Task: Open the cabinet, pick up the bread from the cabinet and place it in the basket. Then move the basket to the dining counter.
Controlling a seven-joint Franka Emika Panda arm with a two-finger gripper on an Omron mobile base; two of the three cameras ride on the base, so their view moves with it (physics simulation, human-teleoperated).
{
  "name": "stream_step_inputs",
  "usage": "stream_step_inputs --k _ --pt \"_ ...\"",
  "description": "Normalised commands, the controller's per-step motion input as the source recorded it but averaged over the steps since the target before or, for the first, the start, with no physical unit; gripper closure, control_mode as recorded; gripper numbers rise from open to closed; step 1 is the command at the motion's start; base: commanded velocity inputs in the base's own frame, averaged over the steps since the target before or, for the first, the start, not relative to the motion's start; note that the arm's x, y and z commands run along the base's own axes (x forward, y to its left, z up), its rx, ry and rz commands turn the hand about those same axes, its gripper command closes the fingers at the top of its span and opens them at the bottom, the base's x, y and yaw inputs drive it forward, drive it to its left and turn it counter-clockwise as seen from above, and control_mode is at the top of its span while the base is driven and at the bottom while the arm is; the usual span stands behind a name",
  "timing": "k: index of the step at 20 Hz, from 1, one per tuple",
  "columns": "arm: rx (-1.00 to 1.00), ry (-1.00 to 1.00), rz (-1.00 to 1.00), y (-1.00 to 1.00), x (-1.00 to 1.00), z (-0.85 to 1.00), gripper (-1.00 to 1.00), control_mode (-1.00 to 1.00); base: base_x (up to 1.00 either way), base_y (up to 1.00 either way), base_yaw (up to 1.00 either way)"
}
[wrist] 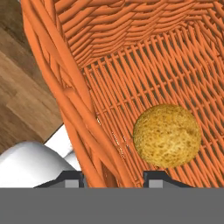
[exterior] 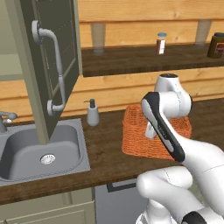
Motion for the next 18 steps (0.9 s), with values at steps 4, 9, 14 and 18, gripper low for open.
stream_step_inputs --k 4,9,14,18 --pt "0.0 -0.16 0.07 -0.15 -0.03 0.13 1.0 -1.0 0.0 0.0 0.0" --pt "0.0 -0.18 0.05 -0.03 0.0 0.1 1.0 -1.0 0.0 0.0 0.0" --pt "0.0 -0.05 0.0 0.0 0.0 0.02 1.0 -1.0 0.0 0.0 0.0" --pt "0.0 0.0 0.0 0.0 0.0 0.0 1.0 -1.0 0.0 0.0 0.0"
